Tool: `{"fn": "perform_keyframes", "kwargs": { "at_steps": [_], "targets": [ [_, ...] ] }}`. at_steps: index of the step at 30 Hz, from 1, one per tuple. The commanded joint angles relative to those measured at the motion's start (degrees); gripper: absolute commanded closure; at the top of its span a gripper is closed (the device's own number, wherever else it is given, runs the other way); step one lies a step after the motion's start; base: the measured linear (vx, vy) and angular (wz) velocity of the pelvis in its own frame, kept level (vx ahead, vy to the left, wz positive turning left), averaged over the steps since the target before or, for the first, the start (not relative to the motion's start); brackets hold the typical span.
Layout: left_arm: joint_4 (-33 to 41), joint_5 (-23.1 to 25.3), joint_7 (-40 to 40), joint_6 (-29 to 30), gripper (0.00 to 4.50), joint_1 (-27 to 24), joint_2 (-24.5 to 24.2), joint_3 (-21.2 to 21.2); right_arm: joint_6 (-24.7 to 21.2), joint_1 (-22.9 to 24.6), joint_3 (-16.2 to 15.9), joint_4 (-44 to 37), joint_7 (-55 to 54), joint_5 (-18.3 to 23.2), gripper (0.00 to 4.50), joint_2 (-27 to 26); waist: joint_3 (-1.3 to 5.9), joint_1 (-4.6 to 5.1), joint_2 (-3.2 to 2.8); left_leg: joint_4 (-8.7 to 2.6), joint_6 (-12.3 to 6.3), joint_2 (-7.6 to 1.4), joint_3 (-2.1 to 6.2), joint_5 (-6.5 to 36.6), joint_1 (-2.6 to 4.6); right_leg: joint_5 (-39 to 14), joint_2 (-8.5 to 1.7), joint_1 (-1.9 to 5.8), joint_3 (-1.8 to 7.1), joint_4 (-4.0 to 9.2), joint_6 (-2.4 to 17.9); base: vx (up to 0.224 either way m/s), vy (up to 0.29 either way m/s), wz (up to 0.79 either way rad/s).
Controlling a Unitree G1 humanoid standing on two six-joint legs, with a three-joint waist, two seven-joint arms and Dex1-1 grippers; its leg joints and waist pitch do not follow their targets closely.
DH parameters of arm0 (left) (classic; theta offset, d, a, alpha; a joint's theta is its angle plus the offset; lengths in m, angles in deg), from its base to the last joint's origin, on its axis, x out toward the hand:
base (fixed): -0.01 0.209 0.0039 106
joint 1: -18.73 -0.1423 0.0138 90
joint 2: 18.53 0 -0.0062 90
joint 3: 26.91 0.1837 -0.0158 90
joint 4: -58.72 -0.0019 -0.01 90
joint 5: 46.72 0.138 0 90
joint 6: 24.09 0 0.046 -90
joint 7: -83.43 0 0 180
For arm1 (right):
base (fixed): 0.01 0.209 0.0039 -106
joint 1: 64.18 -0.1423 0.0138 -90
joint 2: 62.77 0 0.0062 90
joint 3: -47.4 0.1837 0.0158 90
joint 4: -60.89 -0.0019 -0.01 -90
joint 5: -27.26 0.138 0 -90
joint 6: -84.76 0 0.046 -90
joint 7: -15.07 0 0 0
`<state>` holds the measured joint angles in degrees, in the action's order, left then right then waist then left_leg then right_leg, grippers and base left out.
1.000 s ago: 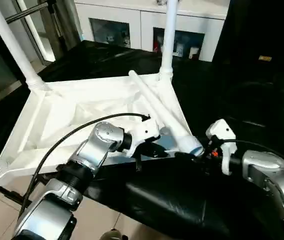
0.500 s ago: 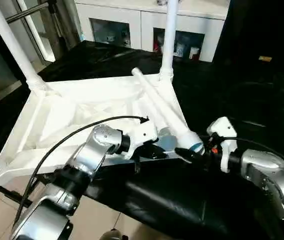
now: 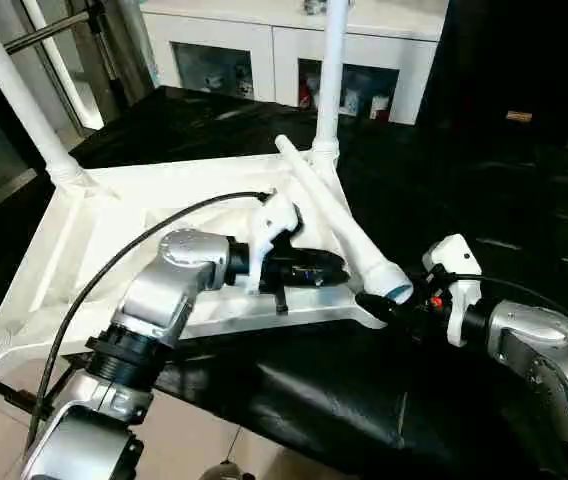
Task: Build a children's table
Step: Insert table leg to table base
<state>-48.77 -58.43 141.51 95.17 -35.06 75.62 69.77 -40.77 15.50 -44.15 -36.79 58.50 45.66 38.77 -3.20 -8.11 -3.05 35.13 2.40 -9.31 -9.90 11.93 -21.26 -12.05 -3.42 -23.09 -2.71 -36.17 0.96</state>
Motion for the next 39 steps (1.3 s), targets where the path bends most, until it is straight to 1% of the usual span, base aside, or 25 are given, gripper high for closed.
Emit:
{"fn": "perform_keyframes", "kwargs": {
  "at_steps": [1,2,3,4,5,6,7,8,9,10,11,13,14,15,16,18,20,24,27,28,29,30,32,34,39],
  "targets": [
    [-4.57,-0.70,-9.63,5.84,3.01,2.78,2.23,-5.22,1.29,-0.44,0.85,-0.59,-0.25,1.12,1.32,-0.52,4.14,-0.04,1.02,-3.12,-3.84,-3.05,1.32,2.43,0.12,-3.76,-4.86,3.64,2.65,4.08,13.16,0.000,0.000,0.00],
    [-6.73,-1.55,-13.24,7.08,2.96,3.74,3.40,-7.44,1.31,-0.49,0.92,-0.62,-0.27,1.22,1.32,-0.55,4.10,0.01,1.12,-3.04,-3.94,-2.99,1.33,2.36,-0.01,-3.42,-4.82,3.70,2.65,4.13,13.39,0.000,0.000,0.00],
    [-8.02,-3.09,-16.50,8.35,2.85,4.35,4.53,-9.66,1.25,-0.52,0.97,-0.79,-0.35,1.32,1.32,-0.58,4.31,-0.27,1.15,-2.94,-4.22,-2.96,1.45,1.51,0.00,-2.32,-4.93,3.84,2.64,3.92,13.67,0.000,0.000,0.00],
    [-9.01,-5.51,-18.64,9.17,2.73,4.80,5.80,-12.01,1.15,-0.51,1.03,-1.09,-0.42,1.48,1.32,-0.67,4.26,-0.34,1.20,-3.03,-4.62,-3.02,1.58,1.07,-0.13,-1.83,-4.97,3.81,2.65,4.04,13.78,0.000,0.000,0.00],
    [-9.19,-6.17,-19.07,9.59,2.65,4.91,6.08,-12.55,1.14,-0.52,1.04,-1.15,-0.44,1.50,1.32,-0.69,4.34,-0.41,1.20,-2.92,-5.05,-3.05,1.60,0.35,-0.20,-0.15,-4.88,3.76,2.58,3.79,14.27,0.000,0.000,0.00],
    [-9.71,-8.12,-20.33,10.81,2.62,5.23,6.90,-14.15,1.13,-0.52,1.05,-1.32,-0.49,1.57,1.32,-0.76,4.36,-0.37,1.15,-2.85,-5.58,-3.08,1.58,0.06,-0.29,0.75,-4.85,3.70,2.54,3.67,14.56,0.000,0.000,0.00],
    [-10.17,-10.17,-21.35,11.81,2.56,5.49,7.80,-15.68,1.18,-0.55,1.05,-1.48,-0.53,1.63,1.32,-0.85,4.33,-0.39,1.16,-2.80,-5.94,-3.08,1.56,0.33,-0.32,0.70,-4.89,3.65,2.52,3.69,14.73,0.000,0.000,0.00],
    [-10.17,-10.17,-21.35,11.81,2.45,5.49,7.80,-15.68,1.18,-0.55,1.05,-1.48,-0.53,1.63,1.32,-0.85,4.34,-0.42,1.19,-2.82,-6.10,-3.09,1.59,0.43,-0.29,0.41,-4.96,3.66,2.51,3.78,14.71,0.000,0.000,0.00],
    [-10.61,-11.49,-22.26,13.06,2.30,5.86,8.75,-17.20,1.21,-0.64,1.08,-1.58,-0.58,1.69,1.32,-0.97,4.38,-0.43,1.13,-2.75,-6.28,-3.12,1.53,0.60,-0.25,0.01,-4.97,3.61,2.53,3.79,14.69,0.000,0.000,0.00],
    [-11.62,-13.59,-23.71,15.47,2.20,6.65,10.92,-19.93,1.24,-0.96,1.13,-1.84,-0.79,1.77,1.32,-1.24,4.29,-0.35,1.16,-2.70,-6.38,-3.07,1.51,0.77,-0.31,-0.40,-4.96,3.60,2.48,3.85,14.85,0.000,0.000,0.00],
    [-12.08,-14.41,-24.60,16.56,2.16,7.06,11.90,-21.31,1.23,-1.09,1.15,-1.96,-0.87,1.80,1.32,-1.34,4.28,-0.43,1.16,-2.70,-6.50,-3.10,1.56,0.92,-0.27,-0.85,-5.04,3.57,2.44,4.05,14.88,0.000,0.000,0.00],
    [-13.03,-15.57,-26.06,17.92,1.99,7.91,13.20,-23.10,1.34,-1.28,1.16,-1.96,-0.94,1.80,1.32,-1.48,4.17,-0.49,1.21,-2.75,-6.64,-3.14,1.63,1.40,-0.27,-2.96,-5.08,3.48,2.41,4.32,14.35,0.000,0.000,0.00],
    [-13.10,-15.68,-26.14,18.03,1.86,7.98,13.29,-23.23,1.34,-1.30,1.16,-1.96,-0.94,1.80,1.32,-1.50,4.19,-0.48,1.19,-2.71,-6.60,-3.11,1.59,1.42,-0.30,-3.32,-5.03,3.49,2.39,4.29,14.21,0.000,0.000,0.00],
    [-14.50,-17.23,-27.78,18.76,1.76,8.72,14.14,-24.46,1.52,-1.59,1.05,-1.88,-1.12,1.83,1.32,-1.59,4.13,-0.57,1.24,-2.76,-6.54,-3.15,1.66,1.50,-0.37,-4.20,-5.11,3.53,2.37,4.38,13.82,0.000,0.000,0.00],
    [-15.64,-16.67,-28.59,18.07,1.64,8.93,14.23,-24.21,1.54,-1.79,1.01,-1.93,-1.22,1.86,1.32,-1.65,4.08,-0.54,1.35,-2.81,-6.55,-3.11,1.70,1.56,-0.42,-4.62,-5.04,3.51,2.34,4.50,13.50,0.000,0.000,0.00],
    [-16.91,-15.94,-29.84,17.23,1.42,9.08,14.19,-23.61,1.63,-2.02,0.92,-1.99,-1.33,1.88,1.32,-1.69,4.11,-0.60,1.35,-2.80,-6.69,-3.01,1.71,1.49,-0.39,-5.37,-5.00,3.49,2.35,4.64,12.52,0.000,0.000,0.00],
    [-17.62,-15.45,-30.48,16.73,1.36,9.14,14.12,-23.19,1.67,-2.14,0.87,-2.03,-1.37,1.91,1.32,-1.72,4.15,-0.58,1.37,-2.86,-6.59,-3.05,1.77,1.15,-0.48,-5.32,-5.07,3.57,2.37,4.63,11.82,0.000,0.000,0.00],
    [-17.96,-16.24,-31.76,17.32,1.33,9.58,14.60,-24.27,1.97,-2.53,0.80,-1.89,-1.53,1.81,1.32,-1.74,4.30,-0.57,1.31,-2.71,-7.12,-3.21,1.85,-0.14,-0.50,-1.72,-5.10,3.51,2.32,4.17,12.94,0.000,0.000,0.00],
    [-18.65,-16.41,-33.28,16.75,1.33,10.16,15.09,-25.51,1.99,-2.98,0.86,-1.82,-1.61,1.83,1.32,-1.93,4.24,-0.57,1.26,-2.74,-7.26,-3.26,1.84,0.55,-0.42,-2.24,-5.20,3.51,2.23,4.30,13.40,0.000,0.000,0.00],
    [-19.15,-18.93,-33.06,16.93,1.33,10.95,15.51,-27.46,2.03,-3.07,0.65,-1.90,-1.54,1.93,1.32,-2.06,4.22,-0.60,1.29,-2.67,-7.23,-3.09,1.77,0.58,-0.45,-2.34,-5.19,3.55,2.22,4.37,13.48,0.000,0.000,0.00],
    [-19.09,-20.51,-32.69,17.07,1.33,11.37,15.82,-28.57,2.25,-3.04,0.40,-1.99,-1.26,2.05,1.32,-2.20,4.24,-0.66,1.20,-2.67,-7.15,-3.08,1.78,0.61,-0.41,-2.46,-5.22,3.54,2.21,4.35,13.57,0.000,0.000,0.00],
    [-19.12,-21.48,-32.51,17.06,1.33,11.63,15.97,-29.12,2.44,-3.00,0.23,-2.05,-1.08,2.14,1.32,-2.28,4.25,-0.67,1.32,-2.71,-7.12,-3.14,1.81,0.65,-0.47,-2.26,-5.28,3.59,2.20,4.32,13.86,0.000,0.000,0.00],
    [-19.08,-22.10,-32.20,17.06,1.33,11.85,16.15,-29.25,2.52,-3.01,-0.08,-2.15,-1.16,2.16,1.32,-2.60,4.25,-0.71,1.30,-2.68,-7.29,-3.21,1.82,0.62,-0.41,-1.88,-5.25,3.49,2.20,4.26,13.97,0.000,0.000,0.00],
    [-19.21,-22.59,-31.60,18.03,1.33,12.00,16.83,-28.80,2.54,-3.15,-0.93,-2.63,-1.22,2.44,1.32,-3.48,4.18,-0.70,1.15,-2.75,-7.39,-3.28,1.85,0.82,-0.46,-2.38,-5.28,3.45,2.17,4.30,13.79,0.000,0.000,0.00],
    [-19.25,-23.79,-30.87,18.74,1.33,12.34,17.74,-29.40,2.99,-3.48,-1.73,-2.92,-1.29,2.55,1.32,-4.22,4.24,-0.68,1.02,-2.76,-7.27,-3.36,1.92,0.73,-0.43,-1.32,-5.31,3.52,2.16,4.23,13.97,0.000,0.000,0.00]
  ]
}}
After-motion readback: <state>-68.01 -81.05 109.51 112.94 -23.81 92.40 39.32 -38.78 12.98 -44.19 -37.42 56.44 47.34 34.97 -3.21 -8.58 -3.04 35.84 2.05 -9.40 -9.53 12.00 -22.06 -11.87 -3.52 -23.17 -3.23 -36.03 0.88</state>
